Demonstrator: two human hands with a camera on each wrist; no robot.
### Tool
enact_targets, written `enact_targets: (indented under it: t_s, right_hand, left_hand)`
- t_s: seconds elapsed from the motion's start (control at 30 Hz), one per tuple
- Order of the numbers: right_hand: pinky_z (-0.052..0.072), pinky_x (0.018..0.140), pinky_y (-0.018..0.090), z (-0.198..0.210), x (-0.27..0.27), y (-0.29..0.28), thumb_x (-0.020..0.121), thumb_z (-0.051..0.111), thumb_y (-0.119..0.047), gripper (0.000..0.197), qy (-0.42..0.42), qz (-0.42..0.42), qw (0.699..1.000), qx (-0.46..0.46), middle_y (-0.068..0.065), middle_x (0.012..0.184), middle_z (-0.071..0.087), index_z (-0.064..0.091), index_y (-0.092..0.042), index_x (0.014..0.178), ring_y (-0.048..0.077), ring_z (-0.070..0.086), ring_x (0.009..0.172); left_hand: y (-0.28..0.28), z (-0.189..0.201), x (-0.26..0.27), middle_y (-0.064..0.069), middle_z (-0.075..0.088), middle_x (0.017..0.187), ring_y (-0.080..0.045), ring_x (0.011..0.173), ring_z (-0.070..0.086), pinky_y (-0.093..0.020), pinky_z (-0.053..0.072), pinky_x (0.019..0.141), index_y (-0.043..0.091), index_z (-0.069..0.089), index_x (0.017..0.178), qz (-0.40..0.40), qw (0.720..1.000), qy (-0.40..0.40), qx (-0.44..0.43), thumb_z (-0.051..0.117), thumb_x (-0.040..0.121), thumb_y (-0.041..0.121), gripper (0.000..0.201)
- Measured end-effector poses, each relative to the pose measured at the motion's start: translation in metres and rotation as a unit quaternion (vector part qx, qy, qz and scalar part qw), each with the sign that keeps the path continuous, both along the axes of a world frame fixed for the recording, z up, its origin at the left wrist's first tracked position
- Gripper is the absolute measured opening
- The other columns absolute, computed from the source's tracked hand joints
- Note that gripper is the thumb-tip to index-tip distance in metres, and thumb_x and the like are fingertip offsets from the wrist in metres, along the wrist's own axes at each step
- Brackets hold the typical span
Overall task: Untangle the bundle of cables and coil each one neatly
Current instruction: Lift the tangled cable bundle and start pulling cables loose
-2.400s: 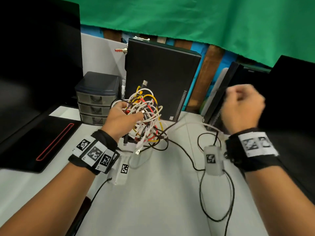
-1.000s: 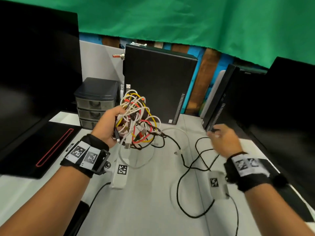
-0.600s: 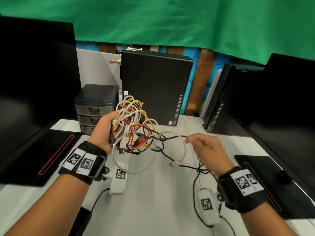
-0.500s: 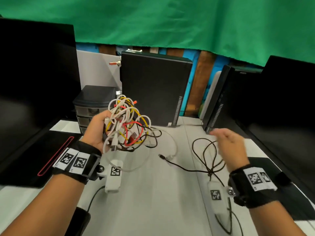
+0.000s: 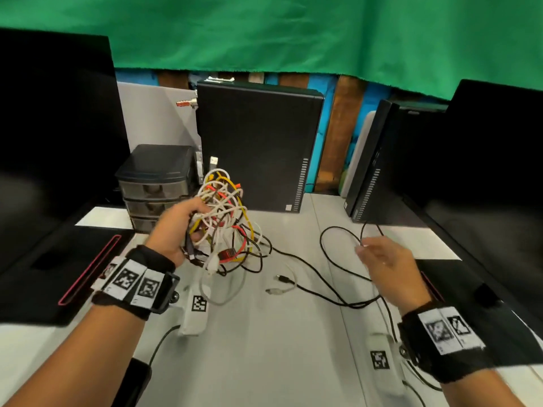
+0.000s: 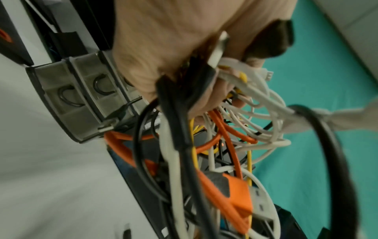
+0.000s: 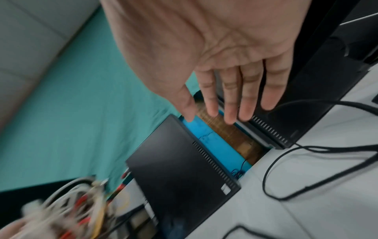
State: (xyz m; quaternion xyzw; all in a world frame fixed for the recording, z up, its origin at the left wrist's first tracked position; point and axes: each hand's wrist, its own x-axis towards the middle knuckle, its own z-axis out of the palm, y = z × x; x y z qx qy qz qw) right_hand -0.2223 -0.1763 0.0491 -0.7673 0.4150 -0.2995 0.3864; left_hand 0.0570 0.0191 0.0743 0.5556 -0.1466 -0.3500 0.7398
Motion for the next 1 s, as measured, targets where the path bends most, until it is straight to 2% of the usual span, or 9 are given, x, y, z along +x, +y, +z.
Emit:
enact_targets:
  t_s: [0.13, 0.27, 0.37, 0.5, 0.57, 0.67, 0.73, 0.9, 1.0]
  right_hand:
    - [0.053, 0.082, 0.022, -0.019, -0.012, 0.043, 0.093, 0.066, -0.029, 0.006, 0.06, 0.173, 0.982, 0.032, -0.015, 0.095, 0.071, 0.071, -0.03, 0.095, 0.002, 0.065, 0.091]
    - [0.044, 0.081, 0.007, -0.057, -0.03, 0.057, 0.089, 0.067, -0.047, 0.023, 0.217, 0.216, 0.947, 0.093, -0.015, 0.108, 0.065, 0.065, -0.034, 0.108, -0.002, 0.06, 0.101]
    - [0.045, 0.081, 0.009, -0.06, -0.041, 0.052, 0.087, 0.071, -0.04, 0.021, 0.149, 0.171, 0.965, 0.131, -0.008, 0.107, 0.069, 0.067, -0.031, 0.106, 0.002, 0.063, 0.099]
    - [0.053, 0.075, 0.024, -0.032, -0.041, 0.062, 0.089, 0.071, -0.023, 0.01, 0.016, 0.18, 0.964, 0.196, 0.004, 0.093, 0.075, 0.074, -0.02, 0.098, 0.018, 0.071, 0.089]
    - [0.054, 0.078, 0.027, -0.016, -0.037, 0.071, 0.089, 0.071, -0.023, 0.006, -0.061, 0.157, 0.978, 0.126, -0.002, 0.089, 0.075, 0.075, -0.021, 0.093, 0.014, 0.07, 0.086]
    - [0.054, 0.071, 0.02, 0.007, -0.023, 0.086, 0.087, 0.072, -0.021, 0.005, -0.145, 0.146, 0.978, 0.034, -0.007, 0.087, 0.073, 0.074, -0.026, 0.089, 0.01, 0.067, 0.083]
    - [0.053, 0.068, 0.018, 0.015, -0.016, 0.092, 0.086, 0.074, -0.02, 0.011, -0.16, 0.157, 0.974, 0.013, -0.009, 0.088, 0.072, 0.073, -0.03, 0.092, 0.009, 0.066, 0.083]
    - [0.056, 0.068, 0.028, 0.012, -0.011, 0.089, 0.09, 0.07, -0.017, 0.016, -0.166, 0.142, 0.975, 0.033, -0.012, 0.087, 0.073, 0.071, -0.03, 0.099, 0.011, 0.07, 0.078]
    - [0.059, 0.068, 0.031, 0.018, -0.017, 0.087, 0.082, 0.073, -0.035, 0.028, -0.18, 0.114, 0.977, 0.016, -0.016, 0.101, 0.071, 0.068, -0.041, 0.109, 0.014, 0.071, 0.084]
  left_hand:
    - [-0.006, -0.005, -0.007, -0.004, 0.047, 0.065, -0.008, 0.034, 0.036, -0.016, 0.025, 0.037, 0.012, 0.058, 0.08, -0.011, 1.0, 0.009, 0.016, 0.049, 0.086, 0.013, 0.011]
    - [-0.007, -0.007, -0.015, 0.0, 0.049, 0.056, -0.009, 0.034, 0.033, -0.017, 0.024, 0.038, 0.012, 0.061, 0.071, -0.03, 0.999, 0.023, -0.003, 0.049, 0.085, 0.014, 0.018]
    - [-0.009, -0.01, -0.024, -0.005, 0.046, 0.068, -0.01, 0.038, 0.035, -0.017, 0.027, 0.038, 0.01, 0.061, 0.084, -0.055, 0.998, 0.029, -0.004, 0.055, 0.078, 0.016, 0.011]
    - [-0.013, -0.013, -0.042, -0.005, 0.047, 0.068, -0.009, 0.035, 0.038, -0.016, 0.031, 0.034, 0.007, 0.056, 0.1, -0.062, 0.997, 0.051, -0.001, 0.05, 0.084, 0.013, 0.018]
    - [-0.015, -0.016, -0.054, -0.006, 0.048, 0.068, -0.01, 0.035, 0.038, -0.016, 0.032, 0.035, 0.006, 0.059, 0.101, -0.074, 0.995, 0.068, -0.014, 0.05, 0.082, 0.013, 0.022]
    - [-0.013, -0.011, -0.065, -0.005, 0.053, 0.067, -0.01, 0.037, 0.039, -0.017, 0.034, 0.039, 0.005, 0.062, 0.097, -0.085, 0.992, 0.083, -0.042, 0.054, 0.076, 0.016, 0.025]
    - [-0.012, -0.005, -0.068, -0.003, 0.058, 0.065, -0.01, 0.039, 0.039, -0.017, 0.035, 0.039, 0.006, 0.066, 0.09, -0.084, 0.99, 0.093, -0.063, 0.053, 0.076, 0.017, 0.021]
    - [-0.004, -0.004, -0.071, -0.001, 0.061, 0.068, -0.008, 0.041, 0.04, -0.018, 0.039, 0.044, 0.009, 0.074, 0.088, -0.092, 0.982, 0.131, -0.1, 0.05, 0.08, 0.018, 0.027]
    - [-0.002, -0.006, -0.072, -0.003, 0.057, 0.075, -0.009, 0.041, 0.042, -0.017, 0.039, 0.042, 0.008, 0.07, 0.096, -0.093, 0.981, 0.151, -0.081, 0.052, 0.082, 0.018, 0.025]
